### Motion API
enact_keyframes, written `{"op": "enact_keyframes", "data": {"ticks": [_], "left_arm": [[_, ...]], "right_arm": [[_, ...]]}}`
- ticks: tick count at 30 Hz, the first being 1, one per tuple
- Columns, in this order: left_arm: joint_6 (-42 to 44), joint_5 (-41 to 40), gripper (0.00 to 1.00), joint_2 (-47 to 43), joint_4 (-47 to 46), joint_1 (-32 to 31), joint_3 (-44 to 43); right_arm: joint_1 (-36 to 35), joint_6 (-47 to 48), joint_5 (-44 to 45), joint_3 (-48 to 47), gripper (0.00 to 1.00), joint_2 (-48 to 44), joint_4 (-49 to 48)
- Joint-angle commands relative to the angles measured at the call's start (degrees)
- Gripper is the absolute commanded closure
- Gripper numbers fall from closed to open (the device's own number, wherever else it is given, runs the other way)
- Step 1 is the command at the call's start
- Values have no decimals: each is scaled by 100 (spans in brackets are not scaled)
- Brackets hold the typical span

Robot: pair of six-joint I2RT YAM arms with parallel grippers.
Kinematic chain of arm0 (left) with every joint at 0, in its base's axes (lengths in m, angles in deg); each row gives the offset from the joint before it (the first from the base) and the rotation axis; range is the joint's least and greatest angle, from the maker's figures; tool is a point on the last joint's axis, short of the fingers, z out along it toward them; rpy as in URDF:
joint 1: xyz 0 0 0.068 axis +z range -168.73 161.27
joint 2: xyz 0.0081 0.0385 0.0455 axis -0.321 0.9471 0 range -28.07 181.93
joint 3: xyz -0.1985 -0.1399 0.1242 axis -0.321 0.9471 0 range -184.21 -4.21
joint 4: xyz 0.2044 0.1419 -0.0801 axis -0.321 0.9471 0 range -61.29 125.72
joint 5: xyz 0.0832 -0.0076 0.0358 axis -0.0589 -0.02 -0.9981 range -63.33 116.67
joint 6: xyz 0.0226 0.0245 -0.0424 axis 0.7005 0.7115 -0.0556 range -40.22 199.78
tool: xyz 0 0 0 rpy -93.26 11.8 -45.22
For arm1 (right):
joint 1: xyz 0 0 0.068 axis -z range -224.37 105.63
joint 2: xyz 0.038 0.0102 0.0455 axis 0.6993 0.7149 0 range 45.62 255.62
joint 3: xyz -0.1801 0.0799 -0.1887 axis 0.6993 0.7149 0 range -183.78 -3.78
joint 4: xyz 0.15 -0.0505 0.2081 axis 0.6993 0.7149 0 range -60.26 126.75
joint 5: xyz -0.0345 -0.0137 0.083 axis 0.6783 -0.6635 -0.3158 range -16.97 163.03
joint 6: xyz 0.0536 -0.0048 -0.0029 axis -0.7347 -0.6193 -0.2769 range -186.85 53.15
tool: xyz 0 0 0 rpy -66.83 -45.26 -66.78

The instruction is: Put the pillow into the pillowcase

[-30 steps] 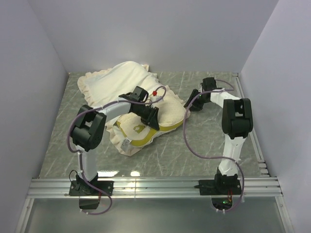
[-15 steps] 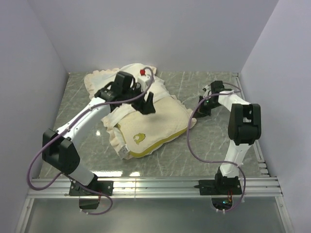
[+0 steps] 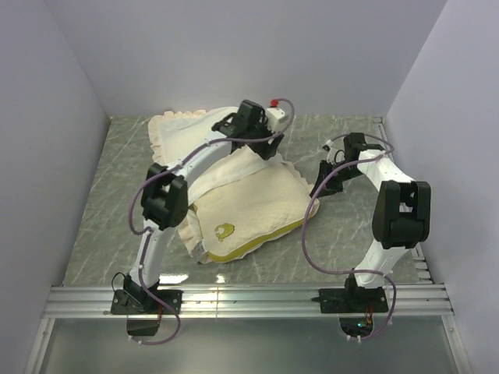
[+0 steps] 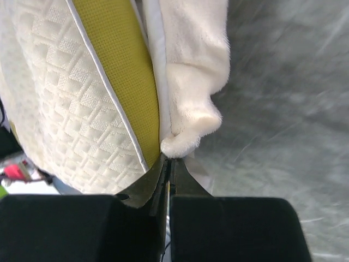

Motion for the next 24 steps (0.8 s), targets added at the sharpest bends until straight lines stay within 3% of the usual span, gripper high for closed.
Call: {"op": "enact_keyframes", "data": {"ticks": [1,7,10,11,14,24], "left_arm": [[274,-121,26,232,4,-276,-437],[424,308,31,172,-172,-531,344],[407,362,56,127,-199,-636,618],[354,423,73,145,-156,-654,592],[117,896,97,119,-6,-716,381],[-586,2417,100,-1137,-1093,-1015,1443]], "right_arm": [[-18,336,-178,85,100,-490,480],[17,248,-230,287,100,-596,330],[17,125,-318,358,100,-570,216],[17,99,-396,367,100,-535,207],[17,-146,-537,376,100,-464,102],[17,-446,-538,375,100,-279,-127]]}}
